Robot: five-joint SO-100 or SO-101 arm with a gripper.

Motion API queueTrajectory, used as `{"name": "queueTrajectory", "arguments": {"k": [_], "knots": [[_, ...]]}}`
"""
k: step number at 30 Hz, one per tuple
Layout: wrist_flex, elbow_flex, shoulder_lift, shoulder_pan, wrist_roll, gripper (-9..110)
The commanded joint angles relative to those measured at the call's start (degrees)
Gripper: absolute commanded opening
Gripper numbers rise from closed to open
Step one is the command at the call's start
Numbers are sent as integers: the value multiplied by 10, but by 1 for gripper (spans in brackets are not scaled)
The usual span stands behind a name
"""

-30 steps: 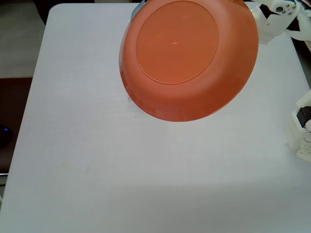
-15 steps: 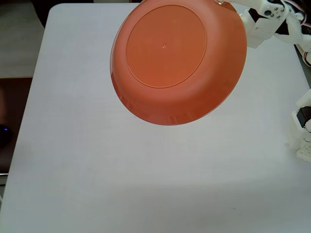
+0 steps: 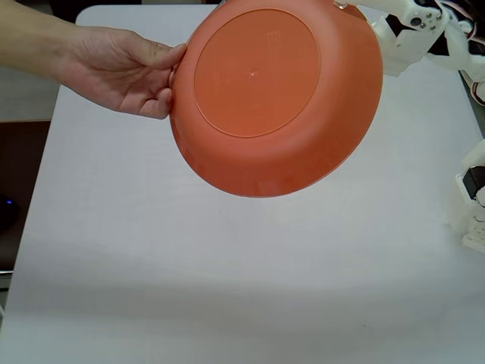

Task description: Please give me two plates.

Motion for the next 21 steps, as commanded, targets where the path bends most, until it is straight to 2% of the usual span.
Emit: {"name": "queueTrajectory", "arguments": {"k": [1, 6, 11, 14, 21], "knots": [[-20, -6, 4, -5, -4, -1], [-12, -4, 4, -4, -4, 0], [36, -4, 7, -1, -63, 33], [109, -4, 13, 0, -84, 44], [213, 46, 61, 40, -83, 46]]}}
